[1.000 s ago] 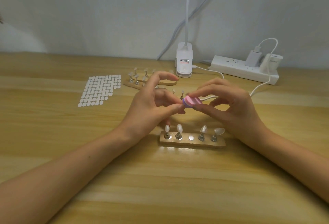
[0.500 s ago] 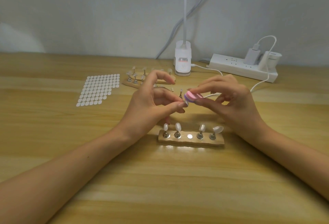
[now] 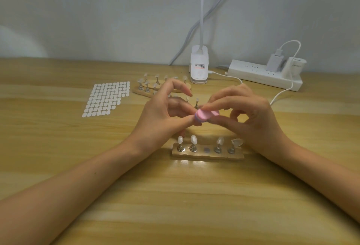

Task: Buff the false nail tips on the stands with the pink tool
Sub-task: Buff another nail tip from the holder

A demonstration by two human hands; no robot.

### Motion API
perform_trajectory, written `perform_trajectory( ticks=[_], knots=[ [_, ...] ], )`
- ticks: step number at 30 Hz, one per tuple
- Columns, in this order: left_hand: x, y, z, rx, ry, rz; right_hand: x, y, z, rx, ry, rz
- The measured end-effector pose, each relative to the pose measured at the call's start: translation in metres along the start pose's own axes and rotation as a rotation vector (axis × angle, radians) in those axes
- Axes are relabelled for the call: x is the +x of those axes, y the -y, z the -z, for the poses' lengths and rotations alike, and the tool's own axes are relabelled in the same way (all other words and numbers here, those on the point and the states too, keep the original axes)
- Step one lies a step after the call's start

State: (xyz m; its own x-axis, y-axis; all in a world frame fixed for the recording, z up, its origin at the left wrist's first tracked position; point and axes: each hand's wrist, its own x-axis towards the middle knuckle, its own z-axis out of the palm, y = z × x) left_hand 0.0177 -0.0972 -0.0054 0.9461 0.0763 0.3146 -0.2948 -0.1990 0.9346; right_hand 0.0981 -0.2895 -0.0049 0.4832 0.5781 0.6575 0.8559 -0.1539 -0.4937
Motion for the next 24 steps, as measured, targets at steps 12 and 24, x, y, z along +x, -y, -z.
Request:
perform_trajectory(
  ticks=[12,24],
  knots=[
    [-0.0001,0.0000,0.0011,-0.040,0.015,0.023,-0.0003,-0.0003,0.0006,0.042,-0.016,-0.038],
    [0.0006,0.0017,0.0017,-0.071,0.009,0.037,0.0003,-0.0004,0.0011,0.092,-0.042,-0.101]
  ],
)
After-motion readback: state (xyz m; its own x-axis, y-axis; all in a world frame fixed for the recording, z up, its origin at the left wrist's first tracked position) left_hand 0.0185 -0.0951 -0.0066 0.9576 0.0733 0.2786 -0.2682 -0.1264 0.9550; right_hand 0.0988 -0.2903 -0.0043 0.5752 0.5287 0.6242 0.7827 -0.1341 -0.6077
